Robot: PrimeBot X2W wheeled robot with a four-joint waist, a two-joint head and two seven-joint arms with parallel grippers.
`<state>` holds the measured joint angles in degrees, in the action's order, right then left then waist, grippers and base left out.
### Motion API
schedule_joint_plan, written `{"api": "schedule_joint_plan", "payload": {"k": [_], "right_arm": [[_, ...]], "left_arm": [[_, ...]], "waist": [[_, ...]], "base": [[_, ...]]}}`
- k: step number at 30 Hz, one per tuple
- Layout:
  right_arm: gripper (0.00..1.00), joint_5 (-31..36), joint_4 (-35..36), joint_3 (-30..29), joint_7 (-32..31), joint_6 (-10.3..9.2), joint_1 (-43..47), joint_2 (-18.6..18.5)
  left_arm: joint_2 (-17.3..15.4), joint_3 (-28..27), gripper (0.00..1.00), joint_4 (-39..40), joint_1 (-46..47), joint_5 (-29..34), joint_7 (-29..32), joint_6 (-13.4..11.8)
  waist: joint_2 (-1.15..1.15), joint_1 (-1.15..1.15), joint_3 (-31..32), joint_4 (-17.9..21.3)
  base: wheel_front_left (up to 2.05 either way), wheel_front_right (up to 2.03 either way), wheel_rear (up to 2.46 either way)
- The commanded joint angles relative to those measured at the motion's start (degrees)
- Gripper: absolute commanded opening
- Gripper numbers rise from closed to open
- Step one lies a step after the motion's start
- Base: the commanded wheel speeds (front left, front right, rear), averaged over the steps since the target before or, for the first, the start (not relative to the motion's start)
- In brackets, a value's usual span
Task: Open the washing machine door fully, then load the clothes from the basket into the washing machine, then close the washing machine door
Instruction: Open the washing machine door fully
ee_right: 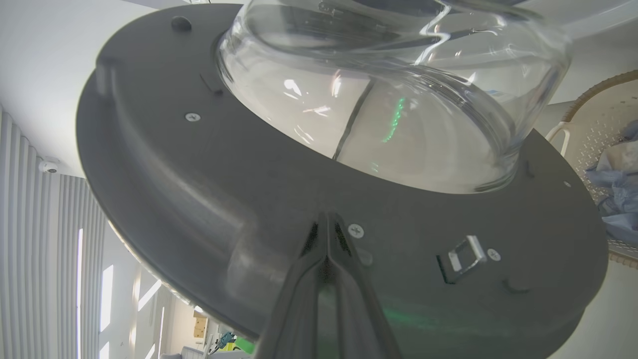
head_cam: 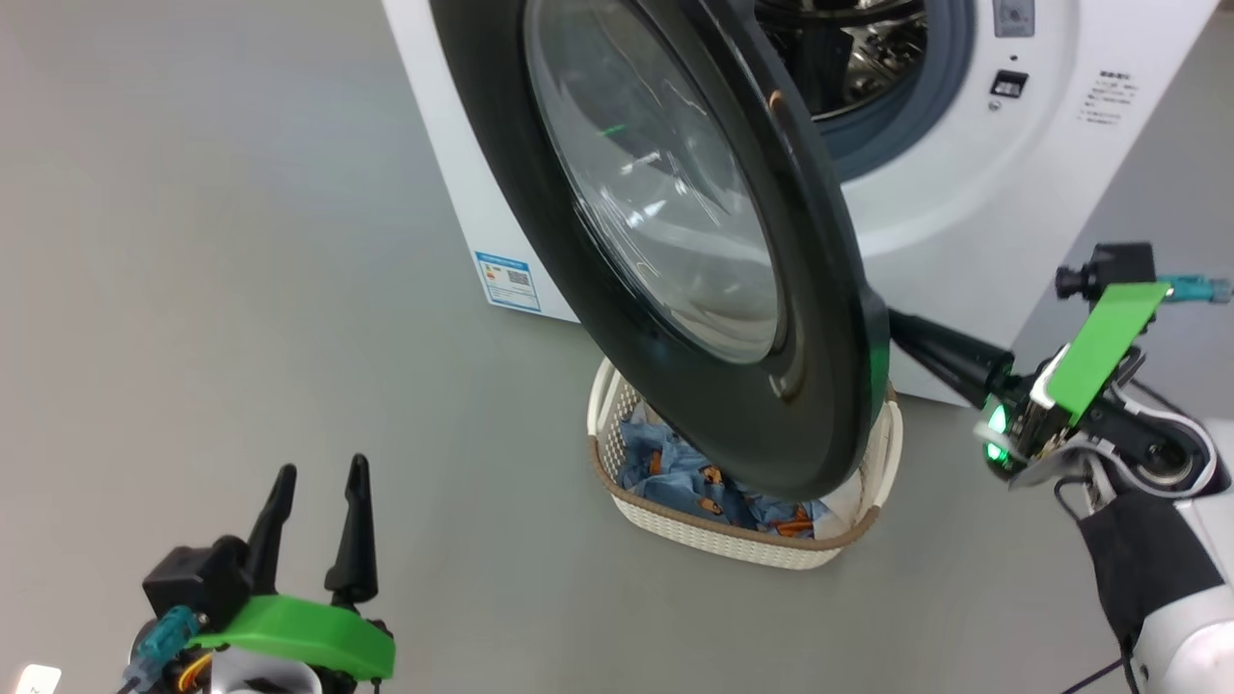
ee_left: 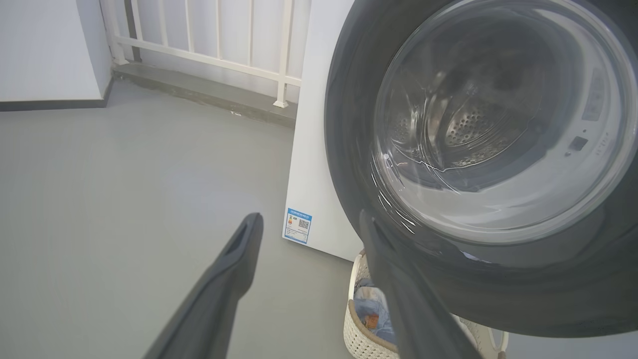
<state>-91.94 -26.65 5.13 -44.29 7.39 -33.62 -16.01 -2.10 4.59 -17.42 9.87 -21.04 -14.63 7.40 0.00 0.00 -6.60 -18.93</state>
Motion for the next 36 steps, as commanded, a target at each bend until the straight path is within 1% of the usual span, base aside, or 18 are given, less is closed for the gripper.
{"api": "schedule_joint_plan", "payload": {"k": [1, 7, 8, 15, 21, 30, 36], "right_arm": [[0.00, -0.58, 2.33, 1.40, -0.71, 0.10, 1.63, 0.98], [0.00, -1.09, 4.33, 1.65, -1.30, 0.10, 5.29, 2.06], [0.00, -1.09, 4.33, 1.65, -1.30, 0.10, 5.29, 2.06], [0.00, -1.34, 5.75, 1.95, -1.75, 0.10, 8.00, 3.27], [0.00, -1.50, 6.45, 2.52, -2.27, 0.10, 9.16, 4.68], [0.00, -1.01, 6.25, 3.19, -2.71, 0.10, 8.98, 6.03], [0.00, -0.97, 6.21, 3.18, -3.14, 0.10, 9.42, 6.40]], "left_arm": [[-1.38, -1.68, 1.00, 0.69, -0.09, 0.82, -0.37, 0.09], [-1.38, -0.75, 1.00, 0.07, -0.56, 1.09, -0.37, 0.09], [-1.38, -0.75, 1.00, 0.07, -0.56, 1.09, -0.37, 0.09], [-1.96, 0.66, 1.00, -1.41, -0.74, 0.55, -0.37, 0.09], [-2.10, 1.33, 1.00, -2.11, -0.45, 0.48, -0.37, 0.09], [-2.29, 0.83, 1.00, -1.73, -1.09, 0.65, -0.37, 0.09], [-2.22, 1.24, 1.00, -1.87, -1.08, 0.48, -0.37, 0.09]], "waist": [[0.00, 0.00, 1.82, -1.98], [0.00, 0.00, 3.16, -5.33], [0.00, 0.00, 3.16, -5.33], [0.00, 0.00, 4.01, -9.03], [0.00, 0.00, 4.50, -11.14], [0.00, 0.00, 5.07, -11.32], [0.00, 0.00, 5.74, -10.43]], "base": [[0.00, 0.00, 0.00], [0.00, 0.00, 0.00], [0.00, 0.00, 0.00], [0.00, 0.00, 0.00], [0.00, 0.00, 0.00], [0.00, 0.00, 0.00], [0.00, 0.00, 0.00]]}}
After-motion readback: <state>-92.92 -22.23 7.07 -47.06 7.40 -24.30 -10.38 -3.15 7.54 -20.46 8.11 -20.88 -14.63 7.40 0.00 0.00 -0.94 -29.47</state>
